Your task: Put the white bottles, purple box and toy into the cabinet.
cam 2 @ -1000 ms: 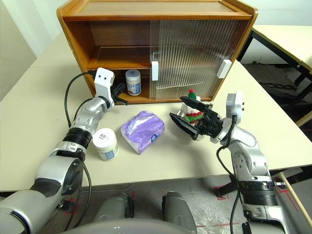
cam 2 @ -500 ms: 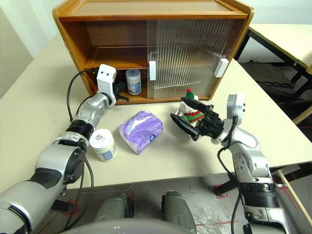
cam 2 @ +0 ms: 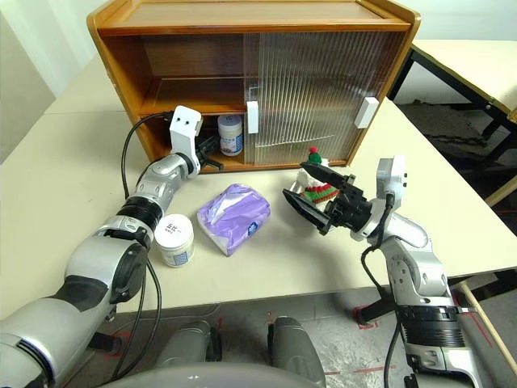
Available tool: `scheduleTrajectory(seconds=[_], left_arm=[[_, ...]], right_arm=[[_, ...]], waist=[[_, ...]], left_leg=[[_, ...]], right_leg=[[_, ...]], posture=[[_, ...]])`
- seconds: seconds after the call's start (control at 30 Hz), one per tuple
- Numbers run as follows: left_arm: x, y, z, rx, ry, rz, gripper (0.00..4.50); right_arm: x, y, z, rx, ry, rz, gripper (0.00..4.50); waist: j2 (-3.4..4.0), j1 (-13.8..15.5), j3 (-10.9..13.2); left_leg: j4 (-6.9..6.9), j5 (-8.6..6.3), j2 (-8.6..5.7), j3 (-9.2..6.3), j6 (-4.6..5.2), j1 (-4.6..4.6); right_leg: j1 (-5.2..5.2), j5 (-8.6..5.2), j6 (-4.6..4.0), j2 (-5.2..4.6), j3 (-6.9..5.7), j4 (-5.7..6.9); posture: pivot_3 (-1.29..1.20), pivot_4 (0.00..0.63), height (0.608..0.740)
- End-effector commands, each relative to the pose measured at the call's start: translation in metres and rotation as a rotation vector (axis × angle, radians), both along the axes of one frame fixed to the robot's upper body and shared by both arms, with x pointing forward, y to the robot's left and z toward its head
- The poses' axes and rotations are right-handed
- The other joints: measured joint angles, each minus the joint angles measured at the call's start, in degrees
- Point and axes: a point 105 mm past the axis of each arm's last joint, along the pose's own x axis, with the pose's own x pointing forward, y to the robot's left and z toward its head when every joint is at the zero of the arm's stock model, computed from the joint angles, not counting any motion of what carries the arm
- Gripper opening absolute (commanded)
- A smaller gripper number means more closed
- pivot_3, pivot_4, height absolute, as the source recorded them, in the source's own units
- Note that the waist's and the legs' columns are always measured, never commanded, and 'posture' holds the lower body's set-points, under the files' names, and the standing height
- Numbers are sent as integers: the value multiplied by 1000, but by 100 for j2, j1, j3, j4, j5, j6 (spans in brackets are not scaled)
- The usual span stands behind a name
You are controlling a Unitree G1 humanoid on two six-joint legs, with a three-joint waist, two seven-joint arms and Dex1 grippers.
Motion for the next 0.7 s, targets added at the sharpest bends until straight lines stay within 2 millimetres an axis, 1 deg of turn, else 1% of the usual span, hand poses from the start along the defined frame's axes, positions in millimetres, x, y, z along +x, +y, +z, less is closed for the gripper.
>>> scheduleTrajectory(seconds=[0.03,0.27,0.37,0.53,0.7], left_arm=[[0,-9,1,2,2,-35,39],[-2,-22,1,1,5,-74,39],[-2,-23,1,0,4,-78,39],[-1,-13,4,3,-10,-64,39],[0,4,6,8,-25,-41,39]], right_arm=[[-1,-3,6,-8,-31,-12,4500],[-1,-6,8,-15,-35,-16,4500],[-1,-6,8,-18,-35,-17,4500],[-2,-7,8,-17,-35,-19,4500],[0,-6,7,-14,-36,-16,4500]], waist=[[0,-1,0],[0,2,0],[0,-11,0],[0,-54,0],[0,-139,0]], left_leg=[[0,0,0,0,0,0],[0,0,-1,0,0,-1],[0,0,-2,0,0,-1],[0,0,-1,0,0,-1],[0,0,0,-1,0,0]], right_leg=[[0,0,1,0,0,0],[0,-1,2,0,0,-1],[0,-3,6,0,1,-1],[0,-3,5,1,2,-1],[0,-4,6,1,2,-1]], posture=[[-39,0,740],[-51,0,740],[-52,0,740],[-46,0,740],[-37,0,740]])
